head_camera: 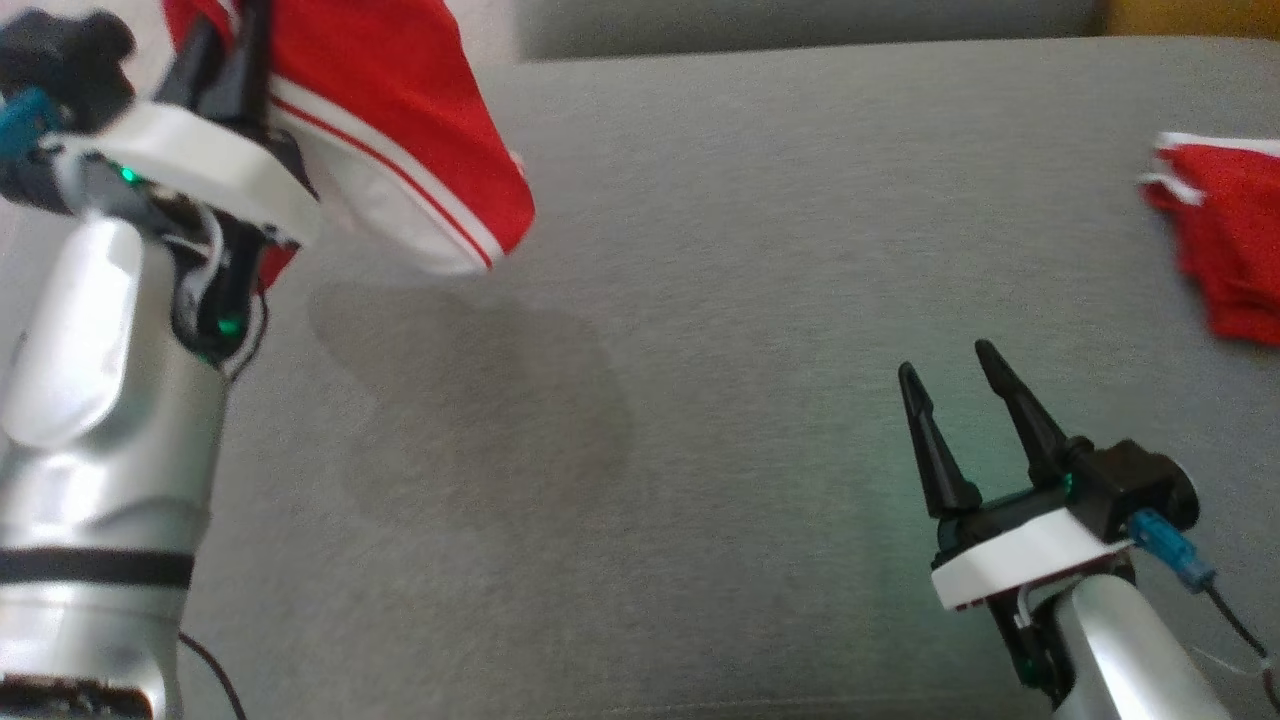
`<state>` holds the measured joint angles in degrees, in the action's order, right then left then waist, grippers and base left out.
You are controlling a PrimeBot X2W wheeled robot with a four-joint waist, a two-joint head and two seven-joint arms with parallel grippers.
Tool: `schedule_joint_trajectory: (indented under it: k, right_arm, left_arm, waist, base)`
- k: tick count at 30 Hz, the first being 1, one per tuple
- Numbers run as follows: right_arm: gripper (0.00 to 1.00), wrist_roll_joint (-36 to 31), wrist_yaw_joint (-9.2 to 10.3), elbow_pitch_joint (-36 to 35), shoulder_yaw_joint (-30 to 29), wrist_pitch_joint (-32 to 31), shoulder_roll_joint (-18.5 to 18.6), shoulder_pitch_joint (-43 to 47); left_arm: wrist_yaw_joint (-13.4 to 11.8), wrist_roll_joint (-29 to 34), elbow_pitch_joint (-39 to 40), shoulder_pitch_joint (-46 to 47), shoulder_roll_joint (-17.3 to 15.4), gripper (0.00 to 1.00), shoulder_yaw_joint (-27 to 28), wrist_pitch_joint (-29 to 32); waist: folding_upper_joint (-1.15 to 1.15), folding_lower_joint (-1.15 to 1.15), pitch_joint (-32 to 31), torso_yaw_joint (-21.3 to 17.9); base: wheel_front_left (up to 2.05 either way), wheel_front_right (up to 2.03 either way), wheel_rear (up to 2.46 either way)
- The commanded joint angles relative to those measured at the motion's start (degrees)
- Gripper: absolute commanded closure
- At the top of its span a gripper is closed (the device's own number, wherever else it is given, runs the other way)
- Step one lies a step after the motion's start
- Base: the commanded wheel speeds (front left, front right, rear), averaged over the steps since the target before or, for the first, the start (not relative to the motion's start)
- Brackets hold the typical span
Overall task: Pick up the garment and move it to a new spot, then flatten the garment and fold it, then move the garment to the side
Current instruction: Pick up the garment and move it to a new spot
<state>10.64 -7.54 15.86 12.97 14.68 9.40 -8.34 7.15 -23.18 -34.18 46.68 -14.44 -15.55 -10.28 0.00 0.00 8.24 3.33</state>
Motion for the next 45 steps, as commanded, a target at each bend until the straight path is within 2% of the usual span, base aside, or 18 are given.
schedule_joint_trajectory:
  k: [1, 6, 7, 13, 14, 15, 17, 24, 25, 26, 27, 31, 37, 45]
  right_arm:
    - [0.00, -0.3, 0.05, -1.4, 1.4, 0.3, -0.4, 0.2]
    - [0.00, -0.7, 0.05, -1.6, 2.1, 0.3, -0.7, -0.4]
    - [0.00, -0.7, 0.05, -1.6, 2.1, 0.3, -0.7, -0.4]
    - [0.00, -0.7, 0.05, -2.4, 1.9, 0.3, -1.3, -0.5]
    - [0.00, -0.6, 0.05, -2.6, 1.9, 0.3, -1.4, -0.5]
    - [0.00, -0.6, 0.05, -2.9, 1.8, 0.3, -1.5, -0.5]
    - [0.00, -0.6, 0.05, -3.2, 2.0, 0.3, -1.4, -1.0]
    - [0.00, -0.8, 0.05, -4.4, 1.1, 0.3, -0.8, -2.5]
    - [0.00, -0.9, 0.05, -4.3, 1.1, 0.3, -0.6, -2.5]
    - [0.00, -1.0, 0.05, -4.3, 1.2, 0.3, -0.4, -2.4]
    - [0.00, -1.1, 0.05, -4.2, 1.3, 0.3, -0.3, -2.3]
    - [0.00, -1.2, 0.05, -3.9, 1.3, 0.3, 0.0, -0.9]
    - [0.00, -0.9, 0.05, -2.8, 1.2, 0.3, -0.6, 2.0]
    - [0.00, 0.1, 0.05, -1.4, -0.6, 0.3, -3.3, 5.4]
  left_arm:
    - [0.3, -1.5, 3.9, 0.4, -3.1, 1.00, 0.7, 0.9]
    - [0.3, -4.1, 9.5, -3.3, -2.0, 1.00, -1.6, 3.1]
    - [0.3, -4.1, 9.5, -3.3, -2.0, 1.00, -1.6, 3.1]
    - [-0.2, -5.9, 10.5, -6.8, 2.7, 1.00, -3.9, 3.2]
    - [-0.2, -6.8, 9.8, -7.3, 4.0, 1.00, -4.1, 3.0]
    - [-0.1, -8.9, 7.7, -7.8, 6.6, 1.00, -4.7, 2.8]
    - [0.1, -9.8, 2.7, -7.5, 8.6, 1.00, -6.2, 1.0]
    - [0.2, -8.2, -10.7, -6.0, 10.4, 1.00, -8.3, -4.2]
    - [0.2, -8.3, -12.0, -6.0, 10.6, 0.78, -8.0, -4.5]
    - [0.2, -8.5, -12.9, -6.0, 10.7, 0.15, -7.5, -4.6]
    - [0.2, -8.4, -12.5, -6.0, 10.9, 0.00, -6.6, -4.6]
    - [-0.4, -5.4, -6.6, -8.9, 11.2, 0.00, -1.7, -4.7]
    - [-2.1, 1.1, 3.8, -19.2, 11.5, 0.00, 4.0, -4.7]
    - [-3.7, 6.6, 14.0, -34.4, 11.5, 0.00, 6.2, -4.7]
  waist:
    - [0.00, 0.00, -5.5, -7.7]
    - [0.00, 0.00, -5.5, -14.0]
    - [0.00, 0.00, -5.5, -14.0]
    - [0.00, 0.00, -3.2, -19.2]
    - [0.00, 0.00, -2.5, -19.8]
    - [0.00, 0.00, -1.0, -20.5]
    - [0.00, 0.00, 1.7, -21.3]
    - [0.00, 0.00, 5.8, -21.2]
    - [0.00, 0.00, 5.9, -21.0]
    - [0.00, 0.00, 5.8, -20.7]
    - [0.00, 0.00, 5.6, -20.3]
    - [0.00, 0.00, 3.3, -17.7]
    - [0.00, 0.00, -2.5, -12.3]
    - [0.00, 0.00, -9.3, -4.7]
  base:
    - [0.00, 0.00, 0.00]
    - [0.00, 0.00, 0.00]
    - [0.00, 0.00, 0.00]
    - [0.00, 0.00, 0.00]
    - [0.00, 0.00, 0.00]
    - [0.00, 0.00, 0.00]
    - [0.00, 0.00, 0.00]
    - [0.00, 0.00, 0.00]
    - [0.00, 0.00, 0.00]
    - [0.00, 0.00, 0.00]
    - [0.00, 0.00, 0.00]
    - [0.00, 0.00, 0.00]
    - [0.00, 0.00, 0.00]
    - [0.00, 0.00, 0.00]
